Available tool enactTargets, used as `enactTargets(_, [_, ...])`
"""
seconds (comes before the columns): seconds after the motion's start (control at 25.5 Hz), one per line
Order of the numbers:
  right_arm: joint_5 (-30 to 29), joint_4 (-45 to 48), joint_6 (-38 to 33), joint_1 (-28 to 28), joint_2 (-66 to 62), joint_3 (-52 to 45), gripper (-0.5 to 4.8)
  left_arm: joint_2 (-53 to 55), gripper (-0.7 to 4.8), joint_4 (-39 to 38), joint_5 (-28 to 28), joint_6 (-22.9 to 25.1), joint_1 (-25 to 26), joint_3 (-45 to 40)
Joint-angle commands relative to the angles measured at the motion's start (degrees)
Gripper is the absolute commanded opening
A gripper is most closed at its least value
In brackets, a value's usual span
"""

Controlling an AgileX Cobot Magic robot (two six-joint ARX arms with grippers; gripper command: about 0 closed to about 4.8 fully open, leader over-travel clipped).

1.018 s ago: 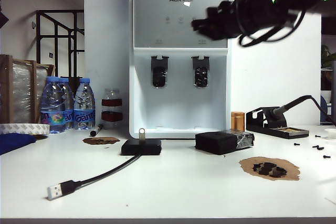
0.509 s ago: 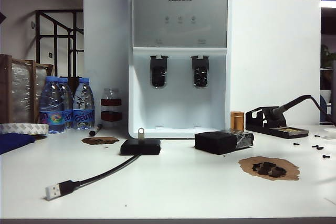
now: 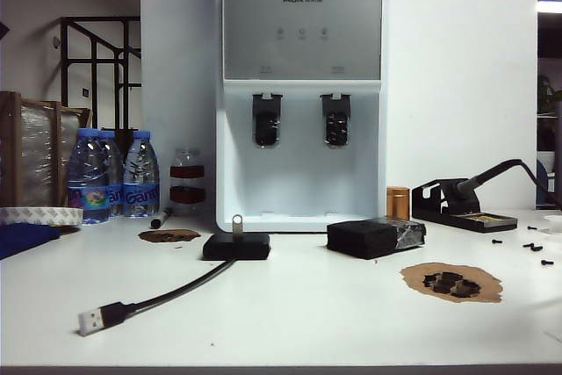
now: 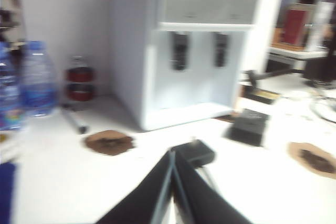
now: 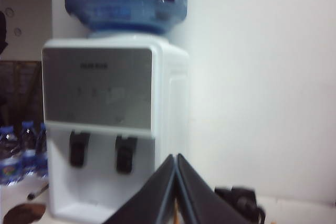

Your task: Take the USB flash drive out of the black sponge and insert it into the slot on top of the black USB adpator box.

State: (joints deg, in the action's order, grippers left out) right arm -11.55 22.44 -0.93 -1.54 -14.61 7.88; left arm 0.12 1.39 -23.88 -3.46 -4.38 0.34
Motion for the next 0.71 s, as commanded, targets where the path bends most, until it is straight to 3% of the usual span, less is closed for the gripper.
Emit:
enactTargets(0.04, [5.38, -0.46, -2.27, 0.02, 1.75, -4.13, -0.02, -0.04, -0.05, -2.97, 17.44, 0.68, -16.15, -0.02])
enactTargets(0.16, [6.67, 3.15, -3.58, 0.04, 2.58, -8.02, -0.02, -0.04, -0.05, -5.49, 26.69, 5.64, -24.2, -0.04])
enactTargets(0.31, [6.69, -2.64, -3.67, 0.04, 6.16, -8.11, -0.02, -0.04, -0.05, -9.16, 35.5, 7.8, -29.9, -0.04])
enactTargets(0.55, [9.09, -10.25, -3.17, 0.07, 14.27, -8.11, -0.02, -0.04, -0.05, -10.12, 36.52, 8.94, -27.17, -0.04])
enactTargets(0.71, [8.55, -13.88, -3.19, 0.07, 14.47, -8.11, -0.01, -0.07, -0.05, -10.34, 34.62, 11.19, -20.85, -0.04])
